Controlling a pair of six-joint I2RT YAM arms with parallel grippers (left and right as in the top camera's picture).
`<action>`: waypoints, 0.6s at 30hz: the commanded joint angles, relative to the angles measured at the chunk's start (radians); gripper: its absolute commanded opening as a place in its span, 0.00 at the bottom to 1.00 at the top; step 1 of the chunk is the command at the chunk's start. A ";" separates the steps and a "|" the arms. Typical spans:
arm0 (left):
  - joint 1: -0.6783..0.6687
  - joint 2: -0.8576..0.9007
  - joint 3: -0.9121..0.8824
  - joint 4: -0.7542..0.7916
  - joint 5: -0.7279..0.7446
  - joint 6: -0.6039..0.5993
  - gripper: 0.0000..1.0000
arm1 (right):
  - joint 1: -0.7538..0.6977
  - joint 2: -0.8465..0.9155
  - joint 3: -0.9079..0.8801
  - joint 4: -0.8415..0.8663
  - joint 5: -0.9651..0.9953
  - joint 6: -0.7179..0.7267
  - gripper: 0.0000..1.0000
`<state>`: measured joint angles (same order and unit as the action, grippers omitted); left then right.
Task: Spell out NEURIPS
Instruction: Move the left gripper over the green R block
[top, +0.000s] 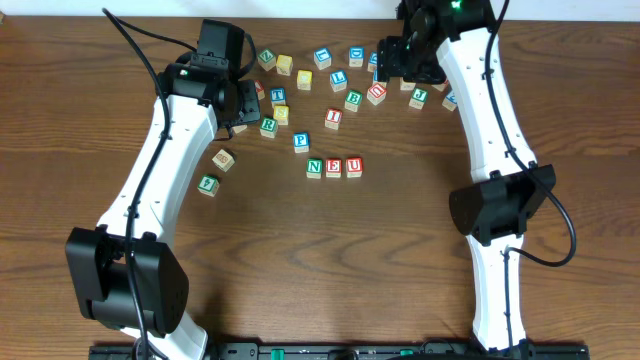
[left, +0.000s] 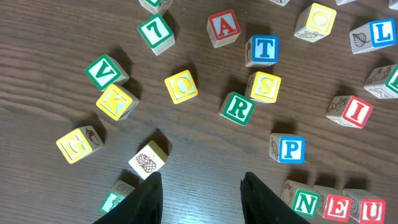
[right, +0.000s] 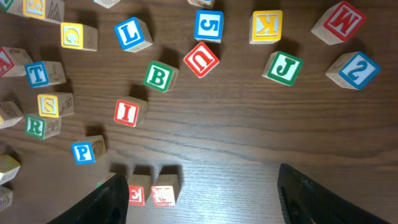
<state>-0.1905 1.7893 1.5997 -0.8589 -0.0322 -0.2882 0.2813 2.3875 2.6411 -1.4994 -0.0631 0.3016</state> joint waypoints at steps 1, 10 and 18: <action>-0.005 -0.010 0.008 0.000 -0.002 -0.024 0.41 | 0.014 -0.014 -0.005 0.002 0.005 -0.015 0.71; -0.025 0.008 0.006 0.000 -0.002 -0.024 0.40 | 0.016 -0.014 -0.005 0.004 0.005 -0.015 0.72; -0.025 0.008 0.006 0.003 -0.002 -0.024 0.41 | 0.021 -0.014 -0.005 0.003 0.005 -0.015 0.71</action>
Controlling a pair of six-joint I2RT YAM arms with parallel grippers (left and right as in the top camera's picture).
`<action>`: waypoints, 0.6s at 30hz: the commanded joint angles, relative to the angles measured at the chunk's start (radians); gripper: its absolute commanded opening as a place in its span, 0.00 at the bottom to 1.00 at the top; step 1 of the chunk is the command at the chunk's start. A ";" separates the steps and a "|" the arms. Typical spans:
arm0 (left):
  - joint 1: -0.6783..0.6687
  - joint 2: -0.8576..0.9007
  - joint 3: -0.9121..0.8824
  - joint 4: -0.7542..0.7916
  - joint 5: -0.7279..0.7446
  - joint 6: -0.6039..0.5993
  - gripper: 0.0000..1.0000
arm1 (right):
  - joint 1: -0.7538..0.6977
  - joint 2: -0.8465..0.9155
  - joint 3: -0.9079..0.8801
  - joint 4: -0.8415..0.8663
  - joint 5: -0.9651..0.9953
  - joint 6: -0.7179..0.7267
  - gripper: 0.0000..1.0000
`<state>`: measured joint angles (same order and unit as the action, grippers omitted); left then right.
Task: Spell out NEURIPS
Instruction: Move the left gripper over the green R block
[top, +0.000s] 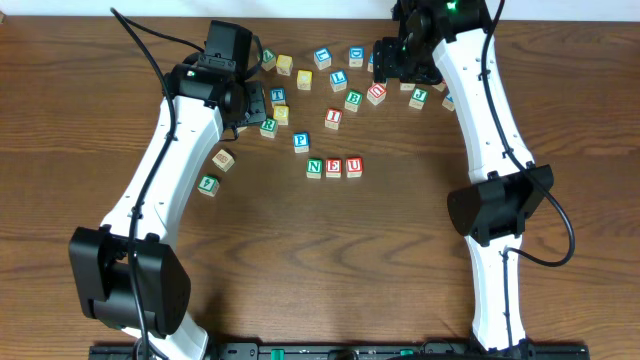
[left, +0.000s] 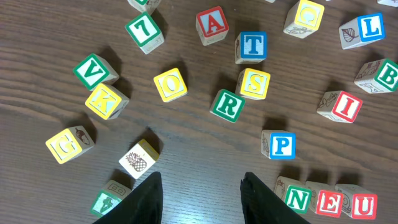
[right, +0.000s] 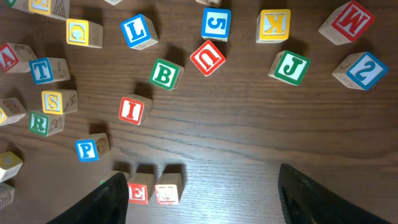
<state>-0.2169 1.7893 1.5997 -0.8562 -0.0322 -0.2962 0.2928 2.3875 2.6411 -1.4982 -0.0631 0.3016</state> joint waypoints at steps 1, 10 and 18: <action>0.001 0.008 0.006 0.001 -0.002 -0.016 0.41 | 0.011 -0.014 -0.005 0.003 0.005 -0.015 0.72; 0.002 0.008 0.006 0.002 -0.002 -0.016 0.41 | 0.019 -0.014 -0.005 0.004 0.005 -0.015 0.72; 0.001 0.008 0.005 0.005 -0.002 -0.016 0.40 | 0.029 -0.014 -0.005 0.022 0.005 -0.015 0.72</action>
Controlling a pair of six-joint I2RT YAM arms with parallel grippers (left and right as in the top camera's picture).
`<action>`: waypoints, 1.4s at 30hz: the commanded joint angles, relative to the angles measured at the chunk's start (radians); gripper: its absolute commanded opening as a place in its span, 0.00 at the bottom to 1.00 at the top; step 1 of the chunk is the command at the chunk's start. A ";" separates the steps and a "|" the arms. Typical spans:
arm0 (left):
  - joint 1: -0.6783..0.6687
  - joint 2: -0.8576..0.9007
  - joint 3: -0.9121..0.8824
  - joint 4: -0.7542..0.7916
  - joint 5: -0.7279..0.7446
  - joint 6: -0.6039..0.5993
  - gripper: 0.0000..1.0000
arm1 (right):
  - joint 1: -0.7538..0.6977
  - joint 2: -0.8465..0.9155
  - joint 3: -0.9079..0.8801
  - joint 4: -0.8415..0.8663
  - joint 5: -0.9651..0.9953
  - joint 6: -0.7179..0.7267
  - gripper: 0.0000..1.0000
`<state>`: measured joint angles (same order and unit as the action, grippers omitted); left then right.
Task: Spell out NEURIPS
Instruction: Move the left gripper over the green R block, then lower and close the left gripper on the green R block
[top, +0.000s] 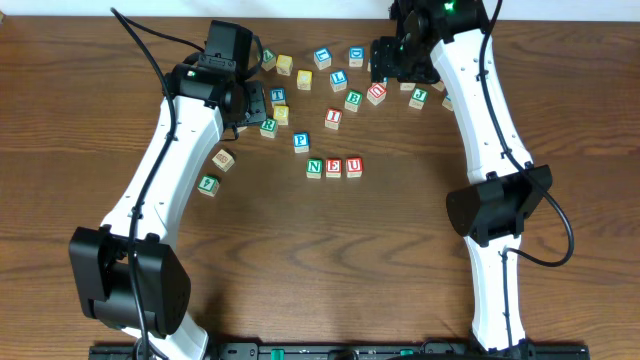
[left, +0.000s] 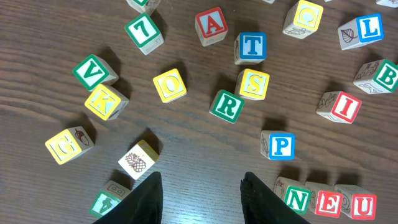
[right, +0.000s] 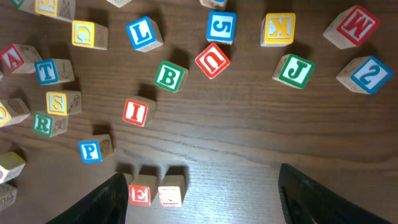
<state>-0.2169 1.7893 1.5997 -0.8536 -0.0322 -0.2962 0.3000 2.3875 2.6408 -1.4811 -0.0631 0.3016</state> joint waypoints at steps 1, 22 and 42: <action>0.001 0.008 0.005 0.003 -0.002 -0.016 0.41 | 0.025 -0.014 -0.005 0.008 0.005 -0.015 0.72; 0.002 0.033 -0.032 0.158 -0.002 0.103 0.59 | 0.029 -0.014 -0.005 0.012 0.005 -0.015 0.73; 0.002 0.275 -0.032 0.213 0.048 0.170 0.59 | 0.029 -0.014 -0.005 -0.011 0.013 -0.015 0.74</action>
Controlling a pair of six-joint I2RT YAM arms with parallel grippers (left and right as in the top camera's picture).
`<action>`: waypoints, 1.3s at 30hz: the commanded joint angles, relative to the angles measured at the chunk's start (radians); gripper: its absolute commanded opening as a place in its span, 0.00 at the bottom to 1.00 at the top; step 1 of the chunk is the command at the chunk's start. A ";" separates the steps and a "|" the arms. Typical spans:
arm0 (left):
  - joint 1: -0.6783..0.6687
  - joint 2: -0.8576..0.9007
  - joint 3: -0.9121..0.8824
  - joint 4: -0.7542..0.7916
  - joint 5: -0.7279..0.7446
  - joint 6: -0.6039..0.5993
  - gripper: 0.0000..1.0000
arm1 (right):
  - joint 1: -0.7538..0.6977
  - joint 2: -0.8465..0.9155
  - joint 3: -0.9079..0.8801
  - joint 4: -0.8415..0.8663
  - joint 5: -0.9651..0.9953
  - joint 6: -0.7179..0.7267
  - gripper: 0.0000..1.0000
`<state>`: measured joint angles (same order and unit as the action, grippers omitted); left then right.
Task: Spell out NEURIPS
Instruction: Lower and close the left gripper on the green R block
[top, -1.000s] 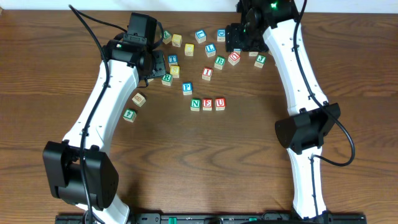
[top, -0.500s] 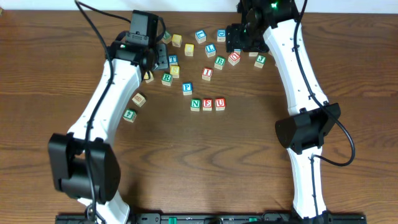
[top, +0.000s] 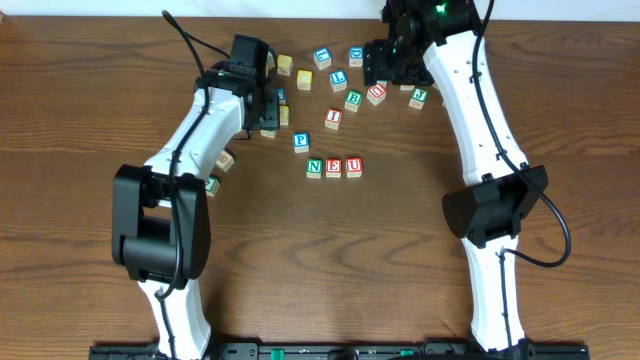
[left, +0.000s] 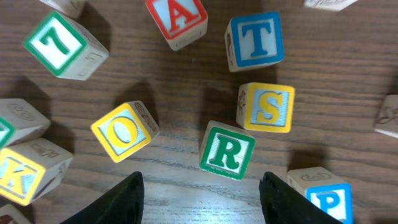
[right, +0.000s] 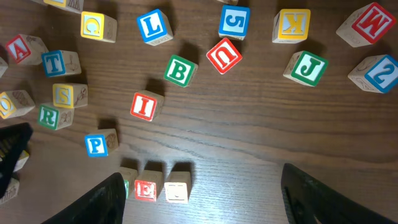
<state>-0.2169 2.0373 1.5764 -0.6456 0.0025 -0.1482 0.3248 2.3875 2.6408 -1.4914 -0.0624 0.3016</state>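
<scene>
A row of blocks N (top: 315, 167), E (top: 333, 167) and U (top: 354, 166) lies mid-table. Loose behind it are the green R (left: 227, 151), yellow S (left: 266, 107), blue P (top: 301, 141) and red I (right: 144, 106). My left gripper (left: 202, 208) is open and low over the table, with the R just ahead of the gap between its fingers and nothing held. High over the far blocks, my right gripper (right: 205, 208) is open wide and empty; the row's E (right: 146, 190) shows near its left finger.
Around the R lie a blue T (left: 255, 41), red A (left: 177, 18), yellow O (left: 124, 130), green 7 (left: 59, 46) and yellow K (left: 18, 177). Farther right are L (right: 152, 26), B (right: 180, 71), a second red U (right: 224, 55), 5, J (right: 308, 67), M and 2.
My left gripper has come down close to the R block, which now looks much larger just ahead of its open fingers. The right wrist view takes in slightly more of the table. No block has moved.
N, E and U stood in a row at every moment. My left gripper stayed open and high over the left cluster while the R drifted toward its centre line; now it is low, right behind the R. The right gripper stayed open over the far blocks.
</scene>
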 joint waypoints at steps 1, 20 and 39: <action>0.002 0.033 -0.009 0.008 0.013 0.022 0.59 | 0.004 -0.014 -0.005 -0.001 0.012 -0.015 0.75; 0.002 0.130 -0.009 0.076 0.088 0.111 0.50 | 0.004 -0.014 -0.005 0.000 0.020 -0.015 0.75; 0.002 0.066 -0.007 0.084 0.087 0.110 0.29 | 0.004 -0.014 -0.005 0.000 0.035 -0.015 0.75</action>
<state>-0.2169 2.1551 1.5764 -0.5598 0.0811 -0.0471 0.3248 2.3875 2.6408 -1.4914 -0.0441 0.3012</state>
